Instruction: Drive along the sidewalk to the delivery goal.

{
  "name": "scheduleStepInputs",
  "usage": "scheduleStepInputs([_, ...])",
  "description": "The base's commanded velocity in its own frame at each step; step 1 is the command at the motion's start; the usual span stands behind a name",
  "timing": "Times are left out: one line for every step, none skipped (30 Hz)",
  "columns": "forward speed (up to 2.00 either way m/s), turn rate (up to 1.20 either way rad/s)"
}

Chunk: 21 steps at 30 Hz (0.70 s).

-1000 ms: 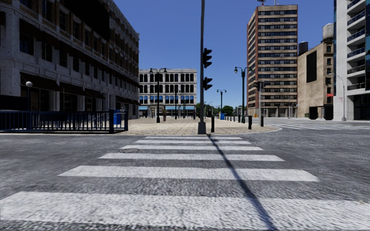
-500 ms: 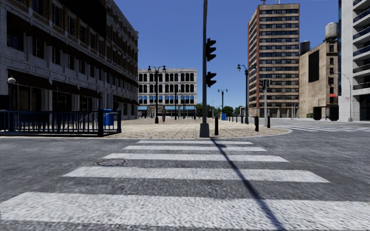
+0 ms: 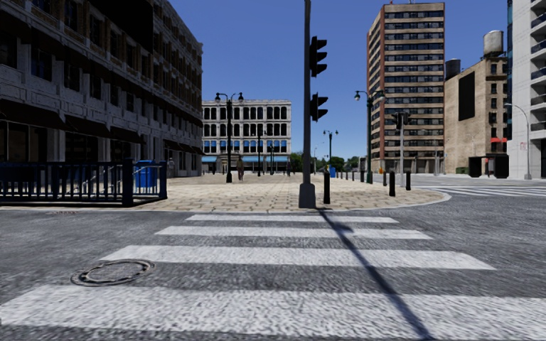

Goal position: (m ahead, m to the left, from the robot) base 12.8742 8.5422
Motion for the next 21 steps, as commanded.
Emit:
scheduleStepInputs([2.0, 0.0])
scheduleStepInputs([2.0, 0.0])
scheduleStepInputs([2.0, 0.0])
scheduleStepInputs([2.0, 0.0])
scheduleStepInputs([2.0, 0.0])
scheduleStepInputs([2.0, 0.0])
scheduleStepInputs([2.0, 0.0])
scheduleStepInputs([2.0, 0.0])
scheduleStepInputs([2.0, 0.0])
scheduleStepInputs([2.0, 0.0])
scheduleStepInputs([2.0, 0.0])
scheduleStepInputs([2.0, 0.0])
scheduleStepInputs([2.0, 0.0])
scheduleStepInputs([2.0, 0.0])
scheduleStepInputs([2.0, 0.0])
scheduleStepInputs([2.0, 0.0])
scheduleStepInputs([2.0, 0.0])
scheduleStepInputs([2.0, 0.0])
scheduleStepInputs([2.0, 0.0])
scheduleStepInputs([2.0, 0.0])
scheduleStepInputs([2.0, 0.0])
